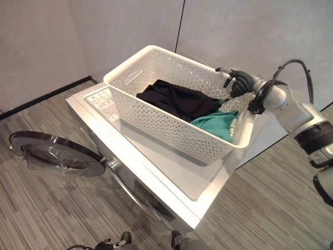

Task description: Grab the laundry basket,head to the washer,open it,put in the laundry and shut it.

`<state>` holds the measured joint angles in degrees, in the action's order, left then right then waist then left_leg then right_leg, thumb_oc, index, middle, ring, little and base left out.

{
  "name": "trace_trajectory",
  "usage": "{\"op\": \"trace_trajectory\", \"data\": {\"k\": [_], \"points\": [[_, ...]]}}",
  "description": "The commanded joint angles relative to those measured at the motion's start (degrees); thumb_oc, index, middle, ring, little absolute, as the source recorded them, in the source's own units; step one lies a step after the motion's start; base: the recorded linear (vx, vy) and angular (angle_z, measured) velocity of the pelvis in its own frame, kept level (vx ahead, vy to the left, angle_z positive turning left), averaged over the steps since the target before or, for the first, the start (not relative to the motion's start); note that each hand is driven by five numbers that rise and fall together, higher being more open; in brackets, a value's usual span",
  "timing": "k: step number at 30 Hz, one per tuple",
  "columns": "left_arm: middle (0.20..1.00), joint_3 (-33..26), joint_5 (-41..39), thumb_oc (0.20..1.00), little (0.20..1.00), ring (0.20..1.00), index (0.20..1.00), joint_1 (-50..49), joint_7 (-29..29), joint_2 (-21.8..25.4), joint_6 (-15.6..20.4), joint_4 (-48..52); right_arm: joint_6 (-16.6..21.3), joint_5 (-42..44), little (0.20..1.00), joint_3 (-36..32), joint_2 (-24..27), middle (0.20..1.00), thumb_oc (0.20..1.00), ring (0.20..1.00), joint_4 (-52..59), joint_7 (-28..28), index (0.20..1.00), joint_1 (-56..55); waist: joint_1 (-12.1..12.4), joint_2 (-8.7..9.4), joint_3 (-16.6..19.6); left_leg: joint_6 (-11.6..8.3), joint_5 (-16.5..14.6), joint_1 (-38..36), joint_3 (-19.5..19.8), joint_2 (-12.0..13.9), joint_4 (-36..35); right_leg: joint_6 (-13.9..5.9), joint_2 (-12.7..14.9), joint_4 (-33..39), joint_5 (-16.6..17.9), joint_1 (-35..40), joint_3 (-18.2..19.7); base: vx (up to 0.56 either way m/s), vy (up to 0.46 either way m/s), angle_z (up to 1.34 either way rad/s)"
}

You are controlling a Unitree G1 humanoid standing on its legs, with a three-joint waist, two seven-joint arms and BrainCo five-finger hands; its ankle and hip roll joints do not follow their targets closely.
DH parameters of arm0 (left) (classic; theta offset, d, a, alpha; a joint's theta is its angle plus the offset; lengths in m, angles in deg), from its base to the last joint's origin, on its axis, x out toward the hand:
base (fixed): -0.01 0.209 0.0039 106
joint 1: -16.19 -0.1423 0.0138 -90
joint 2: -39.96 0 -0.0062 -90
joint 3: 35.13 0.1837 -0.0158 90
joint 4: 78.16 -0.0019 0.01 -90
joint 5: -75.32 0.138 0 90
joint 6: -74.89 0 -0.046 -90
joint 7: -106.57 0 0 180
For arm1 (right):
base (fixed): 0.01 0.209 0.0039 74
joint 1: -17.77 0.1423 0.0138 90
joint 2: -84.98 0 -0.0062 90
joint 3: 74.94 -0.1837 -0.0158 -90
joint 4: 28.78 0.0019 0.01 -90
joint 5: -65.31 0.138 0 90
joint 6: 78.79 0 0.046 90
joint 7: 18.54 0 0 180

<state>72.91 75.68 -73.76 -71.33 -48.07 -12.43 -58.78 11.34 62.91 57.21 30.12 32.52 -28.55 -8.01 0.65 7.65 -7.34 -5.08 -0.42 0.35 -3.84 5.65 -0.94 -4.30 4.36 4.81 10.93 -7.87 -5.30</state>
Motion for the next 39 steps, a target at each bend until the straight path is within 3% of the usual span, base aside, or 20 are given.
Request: {"op": "trace_trajectory", "data": {"k": [1,11,29,38,39], "points": [[1.0,-1.4,0.3,1.0,1.0,1.0,1.0,0.8,-1.5,0.1,-0.6,-2.0,-0.1,-2.2,0.912,-0.7,-1.4,0.912,0.912,0.912,0.1,3.0,0.912,2.3,1.1,1.17,-2.5,3.2,-5.5,2.0,-0.7,0.4,3.8,-2.7,2.4,-6.0,-10.7,2.5,2.1,0.02,0.024,-0.28],[1.0,-1.7,1.7,1.0,1.0,1.0,1.0,-0.4,-0.4,-1.1,-0.7,-2.6,0.4,-0.1,0.875,-5.8,0.8,0.875,0.875,0.875,5.8,2.5,0.875,-4.6,0.6,0.57,-0.9,3.57,-6.1,0.0,-1.1,-0.5,2.9,-2.8,3.0,-5.6,-11.1,4.0,2.4,0.01,0.021,-0.08],[1.0,-1.9,2.0,1.0,1.0,1.0,1.0,-1.5,0.0,-1.2,-1.0,-3.6,-0.4,-0.2,0.875,-5.7,-3.4,0.875,0.875,0.875,2.2,1.4,0.875,-9.8,2.2,-0.13,-3.3,3.2,-4.8,2.9,1.3,-0.8,3.0,-2.34,3.4,-5.7,-11.3,2.9,0.7,-0.01,-0.004,0.05],[1.0,-1.1,2.8,1.0,1.0,1.0,1.0,-0.6,-0.3,-0.2,-1.4,-4.3,-1.9,-2.1,0.859,-2.4,-6.3,0.859,0.859,0.859,-0.4,-0.8,0.859,-10.1,2.9,1.25,-5.5,3.0,-4.4,5.2,1.8,-0.1,3.9,-2.25,3.1,-6.5,-11.2,1.3,-0.3,-0.02,-0.008,0.03],[1.0,-1.3,2.9,1.0,1.0,1.0,1.0,-0.2,-0.4,0.1,-1.4,-4.5,-1.8,-2.4,0.859,-1.4,-6.4,0.859,0.859,0.859,-0.4,-0.9,0.859,-9.7,3.2,2.07,-6.2,2.98,-4.5,5.6,1.8,0.1,4.3,-2.26,3.0,-6.6,-11.1,0.8,-0.3,-0.03,-0.044,0.04]]}}
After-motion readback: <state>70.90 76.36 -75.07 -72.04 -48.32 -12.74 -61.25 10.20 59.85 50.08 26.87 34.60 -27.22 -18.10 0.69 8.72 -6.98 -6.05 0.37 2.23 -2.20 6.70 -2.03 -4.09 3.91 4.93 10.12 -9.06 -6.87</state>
